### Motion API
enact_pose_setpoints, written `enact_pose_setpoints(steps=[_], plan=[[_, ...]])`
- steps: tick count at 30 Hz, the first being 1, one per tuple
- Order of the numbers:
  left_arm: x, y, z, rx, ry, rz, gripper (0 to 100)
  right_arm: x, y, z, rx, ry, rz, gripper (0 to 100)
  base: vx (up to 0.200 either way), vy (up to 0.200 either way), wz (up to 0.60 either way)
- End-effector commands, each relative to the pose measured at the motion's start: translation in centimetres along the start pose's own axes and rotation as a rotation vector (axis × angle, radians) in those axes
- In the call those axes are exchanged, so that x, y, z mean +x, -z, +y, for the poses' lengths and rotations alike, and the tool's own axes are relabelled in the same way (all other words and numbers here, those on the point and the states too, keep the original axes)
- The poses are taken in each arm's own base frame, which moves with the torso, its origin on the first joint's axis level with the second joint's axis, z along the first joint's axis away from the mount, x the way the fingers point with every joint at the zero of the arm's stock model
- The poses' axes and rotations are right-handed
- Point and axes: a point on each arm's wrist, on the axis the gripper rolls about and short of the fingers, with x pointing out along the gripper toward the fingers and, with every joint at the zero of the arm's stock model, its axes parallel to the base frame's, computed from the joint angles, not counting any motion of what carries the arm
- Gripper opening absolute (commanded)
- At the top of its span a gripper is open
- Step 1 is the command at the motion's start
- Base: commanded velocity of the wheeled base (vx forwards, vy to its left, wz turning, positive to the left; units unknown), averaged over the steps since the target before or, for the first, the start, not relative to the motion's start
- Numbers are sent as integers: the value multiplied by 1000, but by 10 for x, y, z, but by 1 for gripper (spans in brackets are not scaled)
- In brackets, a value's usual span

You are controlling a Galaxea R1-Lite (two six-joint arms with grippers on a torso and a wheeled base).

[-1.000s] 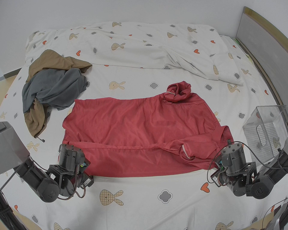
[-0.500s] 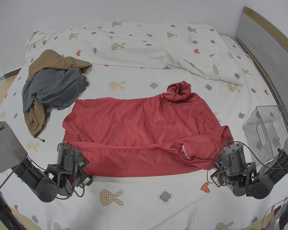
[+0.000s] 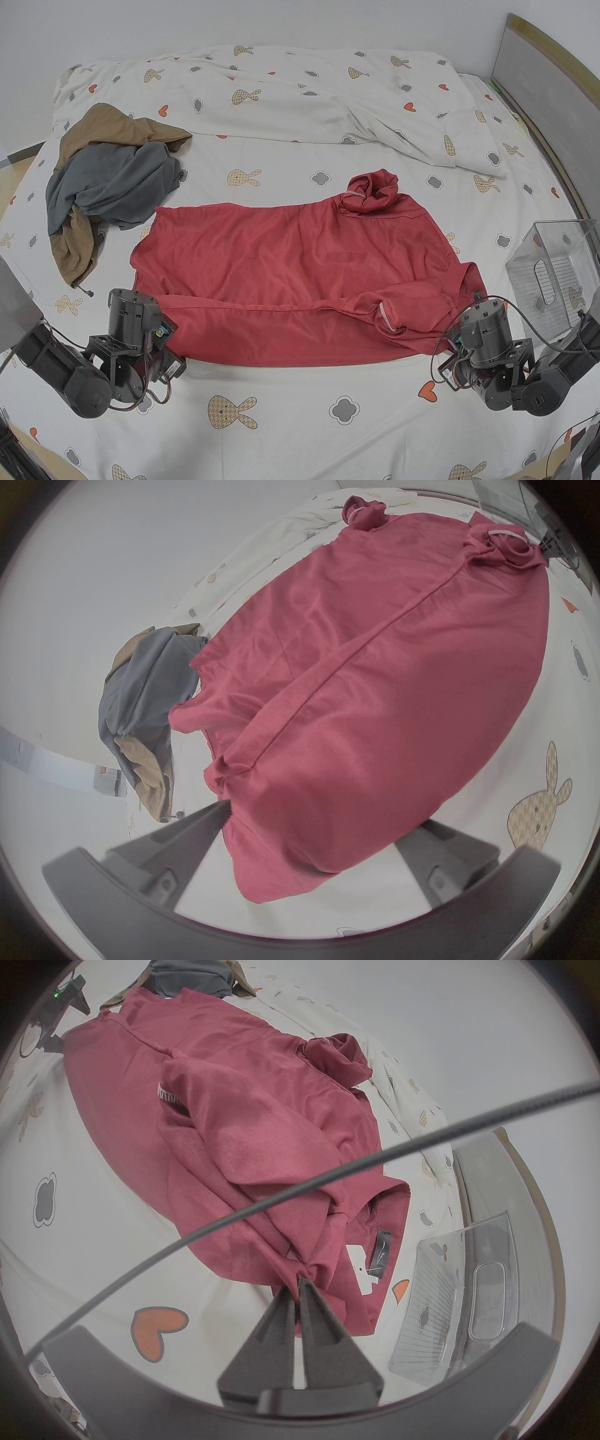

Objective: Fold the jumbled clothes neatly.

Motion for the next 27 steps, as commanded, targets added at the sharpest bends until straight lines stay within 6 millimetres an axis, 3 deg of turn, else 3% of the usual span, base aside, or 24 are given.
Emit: enact_pose_setpoints(steps=[1,12,27], plan=[[4,3,-4,8,9,18,0,0,0,0,1,2,2,0,0,0,0],[-4,15,-7,17,24,33,0,0,1,0,-2,-2,3,0,0,0,0],[-50,51,-1,29,36,33,0,-38,31,5,-73,-71,-27,0,0,0,0]])
